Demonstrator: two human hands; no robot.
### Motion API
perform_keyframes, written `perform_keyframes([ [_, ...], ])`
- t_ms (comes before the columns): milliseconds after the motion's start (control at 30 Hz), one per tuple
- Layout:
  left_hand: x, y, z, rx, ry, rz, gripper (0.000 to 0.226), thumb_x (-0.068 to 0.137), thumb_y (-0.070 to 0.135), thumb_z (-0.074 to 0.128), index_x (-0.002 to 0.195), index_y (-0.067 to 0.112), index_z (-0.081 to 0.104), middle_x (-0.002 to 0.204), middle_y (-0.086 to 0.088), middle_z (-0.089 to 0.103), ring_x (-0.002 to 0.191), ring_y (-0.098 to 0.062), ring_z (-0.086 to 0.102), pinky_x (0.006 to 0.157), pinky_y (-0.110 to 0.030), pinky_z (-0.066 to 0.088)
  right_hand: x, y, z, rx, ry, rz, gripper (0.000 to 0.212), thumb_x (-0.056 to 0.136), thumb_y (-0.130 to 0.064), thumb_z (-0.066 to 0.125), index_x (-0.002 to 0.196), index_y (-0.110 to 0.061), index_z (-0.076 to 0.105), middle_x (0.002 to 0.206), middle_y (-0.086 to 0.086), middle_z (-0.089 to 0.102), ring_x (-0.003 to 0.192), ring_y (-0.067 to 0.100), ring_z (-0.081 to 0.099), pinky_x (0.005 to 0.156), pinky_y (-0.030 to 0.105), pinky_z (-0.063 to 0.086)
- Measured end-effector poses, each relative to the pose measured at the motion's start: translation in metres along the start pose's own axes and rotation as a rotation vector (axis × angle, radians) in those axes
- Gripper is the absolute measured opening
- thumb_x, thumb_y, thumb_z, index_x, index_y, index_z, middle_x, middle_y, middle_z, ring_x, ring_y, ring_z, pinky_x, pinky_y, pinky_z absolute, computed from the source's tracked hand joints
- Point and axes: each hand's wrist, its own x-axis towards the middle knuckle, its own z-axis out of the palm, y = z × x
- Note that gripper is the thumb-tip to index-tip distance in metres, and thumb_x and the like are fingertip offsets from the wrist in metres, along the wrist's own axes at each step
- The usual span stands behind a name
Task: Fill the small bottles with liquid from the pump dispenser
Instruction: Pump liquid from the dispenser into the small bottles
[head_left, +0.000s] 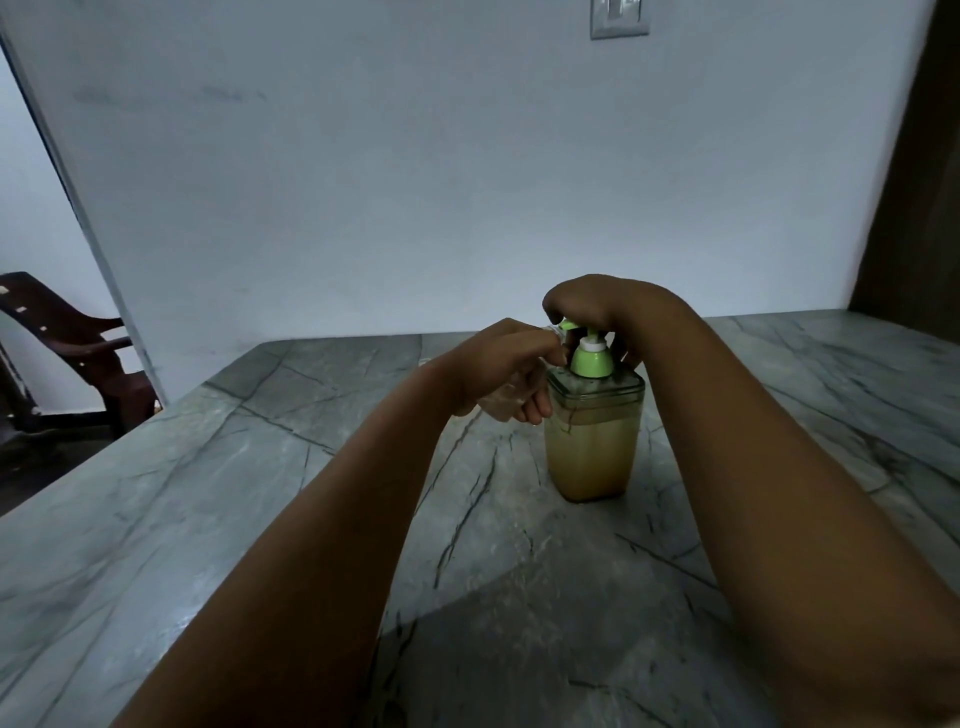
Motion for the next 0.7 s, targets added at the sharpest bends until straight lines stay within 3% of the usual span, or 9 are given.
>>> perform_keyframes([
  [200,-0.0002,-0.0014,-0.0008,0.009,0.005,0.010,0.030,0.092,0.012,0.044,0.069,0.009,0.063,0.069,-0.026,0.063,0.052,-0.028,0.061,0.053,-0.026,0.050,-0.0019,-0.0016,0.0024,-0.001,0.012,0.010,0.021,0.094,-0.014,0.033,0.077,-0.004,0.041,0.065,0.006,0.032,0.051,0.019,0.027,0.055,0.024,0.029],
  [267,-0.0009,-0.0007,-0.0011,-0.001,0.007,0.006,0.030,0.093,0.011,0.043,0.070,0.009,0.063,0.070,-0.026,0.063,0.051,-0.027,0.061,0.052,-0.026,0.050,-0.0002,0.0012,0.0003,0.059,0.025,-0.002,0.031,0.096,-0.020,0.032,0.102,0.004,0.050,0.068,0.007,0.034,0.054,0.020,0.031,0.060,0.027,0.032],
  [300,-0.0010,-0.0003,-0.0010,-0.003,0.007,0.003,0.029,0.093,0.011,0.043,0.072,0.009,0.063,0.070,-0.026,0.063,0.051,-0.027,0.061,0.051,-0.025,0.050,-0.0006,0.0013,-0.0006,0.083,0.015,0.002,0.032,0.097,-0.024,0.032,0.110,0.000,0.049,0.071,0.007,0.037,0.056,0.021,0.035,0.061,0.028,0.034],
  [400,-0.0008,-0.0001,-0.0012,0.004,-0.002,-0.002,0.027,0.094,0.011,0.043,0.075,0.008,0.062,0.071,-0.026,0.062,0.052,-0.027,0.061,0.053,-0.026,0.050,-0.0011,-0.0014,0.0001,0.064,0.011,0.012,0.018,0.095,-0.023,0.035,0.095,-0.006,0.043,0.078,0.010,0.045,0.058,0.022,0.039,0.061,0.028,0.037],
  [500,0.0003,-0.0008,-0.0016,0.009,0.002,0.001,0.029,0.093,0.013,0.043,0.074,0.008,0.063,0.072,-0.027,0.063,0.053,-0.028,0.061,0.053,-0.027,0.051,0.0002,-0.0018,0.0010,0.014,0.018,0.024,0.017,0.091,-0.013,0.036,0.075,-0.008,0.038,0.068,0.009,0.040,0.053,0.021,0.034,0.056,0.025,0.034],
  [700,0.0003,-0.0009,-0.0013,0.002,0.000,0.001,0.027,0.093,0.013,0.043,0.074,0.008,0.062,0.071,-0.027,0.062,0.052,-0.028,0.061,0.054,-0.026,0.050,-0.0007,-0.0011,0.0023,-0.026,-0.005,0.034,0.024,0.092,-0.013,0.034,0.071,-0.008,0.045,0.065,0.007,0.043,0.052,0.020,0.034,0.054,0.023,0.032],
])
